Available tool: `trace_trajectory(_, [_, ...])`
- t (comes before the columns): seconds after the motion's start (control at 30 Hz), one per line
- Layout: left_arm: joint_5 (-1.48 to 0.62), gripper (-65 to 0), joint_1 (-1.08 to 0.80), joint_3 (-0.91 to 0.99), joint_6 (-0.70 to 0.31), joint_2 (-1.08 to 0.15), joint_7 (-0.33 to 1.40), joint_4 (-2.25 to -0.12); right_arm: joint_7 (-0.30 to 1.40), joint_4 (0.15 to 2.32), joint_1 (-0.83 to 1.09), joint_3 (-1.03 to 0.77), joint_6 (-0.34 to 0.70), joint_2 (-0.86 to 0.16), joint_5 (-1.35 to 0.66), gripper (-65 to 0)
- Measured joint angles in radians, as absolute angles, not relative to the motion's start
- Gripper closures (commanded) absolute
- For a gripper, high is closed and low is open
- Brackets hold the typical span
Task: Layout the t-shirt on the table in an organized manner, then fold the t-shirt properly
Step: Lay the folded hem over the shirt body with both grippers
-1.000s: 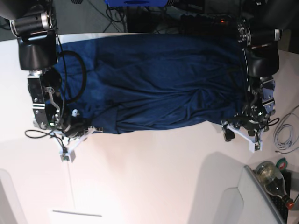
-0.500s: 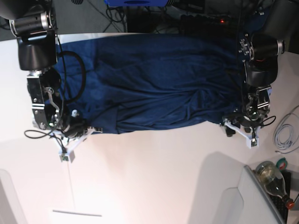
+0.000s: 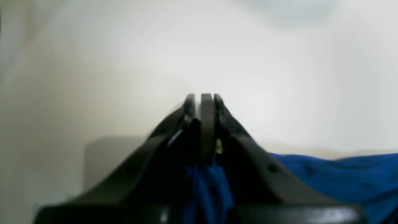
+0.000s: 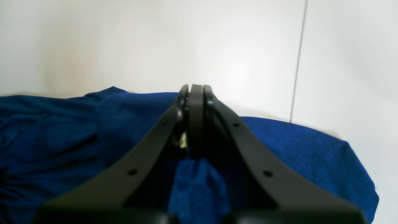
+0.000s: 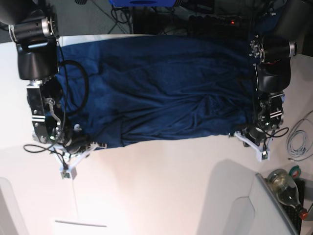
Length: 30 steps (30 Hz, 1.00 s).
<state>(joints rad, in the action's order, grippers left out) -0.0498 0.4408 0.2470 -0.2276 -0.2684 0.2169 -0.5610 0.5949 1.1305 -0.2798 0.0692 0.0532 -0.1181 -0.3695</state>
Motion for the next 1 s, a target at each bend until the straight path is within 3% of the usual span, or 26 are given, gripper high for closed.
trace_trajectory(0.33, [-0.185, 0.0, 0.289, 0.252, -0.232, -0.276, 0.505, -1.026, 0.598, 1.131, -0.281, 0.072, 0.053, -0.12, -0.365, 0.0])
trace_trajectory(0.57, [-0.195, 0.0, 0.195, 0.254, -0.233, -0.281, 0.514, -1.234, 0.596, 1.143, -0.279, 0.074, 0.053, -0.14, -0.363, 0.0])
trace_trajectory(0.77, [-0.2, 0.0, 0.158, 0.268, -0.234, -0.301, 0.521, -1.351, 0.599, 1.286, -0.225, 0.07, 0.053, -0.139, -0.368, 0.0])
trace_trajectory(1.0, [-0.197, 0.0, 0.133, 0.336, -0.233, -0.297, 0.583, -1.435, 0.603, 1.308, -0.168, 0.075, 0.053, -0.139, -0.366, 0.0])
